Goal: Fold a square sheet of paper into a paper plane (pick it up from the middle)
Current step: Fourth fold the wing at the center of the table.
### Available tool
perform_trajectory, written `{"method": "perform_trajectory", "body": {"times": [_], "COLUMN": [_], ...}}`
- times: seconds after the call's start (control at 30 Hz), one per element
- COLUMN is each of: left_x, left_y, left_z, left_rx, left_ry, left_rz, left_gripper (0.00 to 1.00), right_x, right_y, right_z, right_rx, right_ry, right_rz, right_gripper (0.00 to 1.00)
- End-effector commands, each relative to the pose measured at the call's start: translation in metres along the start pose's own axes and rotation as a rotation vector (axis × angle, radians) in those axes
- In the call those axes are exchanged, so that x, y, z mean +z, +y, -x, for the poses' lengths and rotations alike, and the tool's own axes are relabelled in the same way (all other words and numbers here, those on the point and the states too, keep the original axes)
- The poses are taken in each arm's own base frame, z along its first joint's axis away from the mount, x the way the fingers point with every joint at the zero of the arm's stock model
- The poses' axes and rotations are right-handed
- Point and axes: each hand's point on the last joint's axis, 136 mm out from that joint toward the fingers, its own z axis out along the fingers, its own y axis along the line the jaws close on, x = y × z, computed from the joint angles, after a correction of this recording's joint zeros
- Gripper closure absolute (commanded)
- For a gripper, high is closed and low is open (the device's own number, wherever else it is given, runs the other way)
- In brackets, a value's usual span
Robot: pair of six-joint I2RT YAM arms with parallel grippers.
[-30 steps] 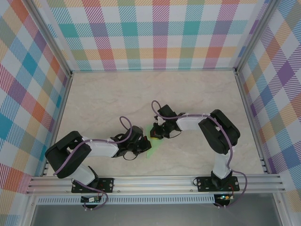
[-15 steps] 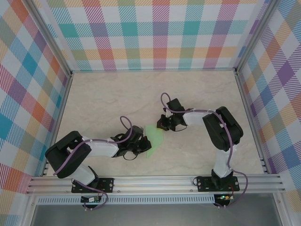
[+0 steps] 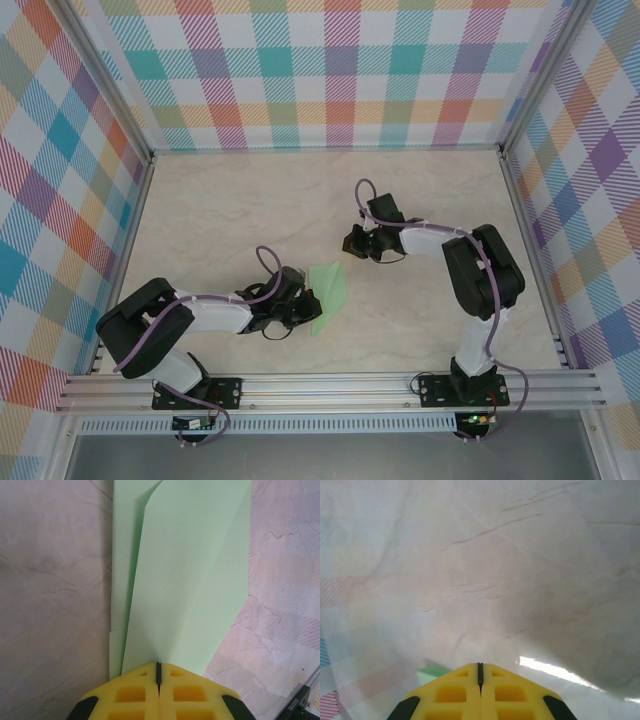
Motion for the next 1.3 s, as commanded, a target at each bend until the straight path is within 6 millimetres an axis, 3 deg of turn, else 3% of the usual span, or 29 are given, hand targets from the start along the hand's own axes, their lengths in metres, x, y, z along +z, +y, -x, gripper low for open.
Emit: {"method": "perform_trajectory", "body": {"times": [0.0, 0.2, 0.37, 0.5, 0.67, 0.77, 0.83, 1.03, 1.13, 1.27], "left_x": [-0.005, -0.004, -0.003, -0.002, -0.002, -0.002, -0.003, -0.003, -0.004, -0.006], "left_y": [0.081, 0.076, 0.076, 0.075, 0.073, 0.074, 0.074, 0.077, 0.077, 0.079], "left_z": [-0.036, -0.036, -0.036, -0.037, -0.037, -0.038, -0.038, -0.040, -0.040, -0.040], "left_rx": [-0.016, -0.001, 0.006, 0.007, 0.014, 0.016, 0.016, 0.033, 0.033, 0.033], "left_ry": [0.106, 0.117, 0.120, 0.126, 0.131, 0.135, 0.135, 0.148, 0.147, 0.145], "left_rz": [0.298, 0.282, 0.281, 0.279, 0.271, 0.275, 0.275, 0.286, 0.285, 0.289], "left_gripper": [1.00, 1.00, 1.00, 1.00, 1.00, 1.00, 1.00, 1.00, 1.00, 1.00], "right_x": [-0.015, 0.001, 0.012, 0.025, 0.033, 0.033, 0.030, 0.028, 0.027, 0.026], "right_y": [0.031, 0.043, 0.039, 0.025, -0.011, -0.033, -0.042, -0.032, -0.037, -0.042], "right_z": [-0.019, -0.072, -0.099, -0.115, -0.120, -0.117, -0.105, -0.056, -0.032, -0.014], "right_rx": [-0.037, -0.029, -0.035, -0.025, -0.022, -0.045, -0.049, -0.018, 0.005, 0.041], "right_ry": [0.050, 0.180, 0.245, 0.292, 0.282, 0.261, 0.222, 0.115, 0.042, -0.003], "right_rz": [0.096, 0.137, 0.130, 0.095, -0.038, -0.141, -0.171, -0.089, -0.071, -0.028], "right_gripper": [0.96, 0.97, 0.97, 0.97, 0.98, 0.98, 0.98, 0.98, 0.98, 0.97]}}
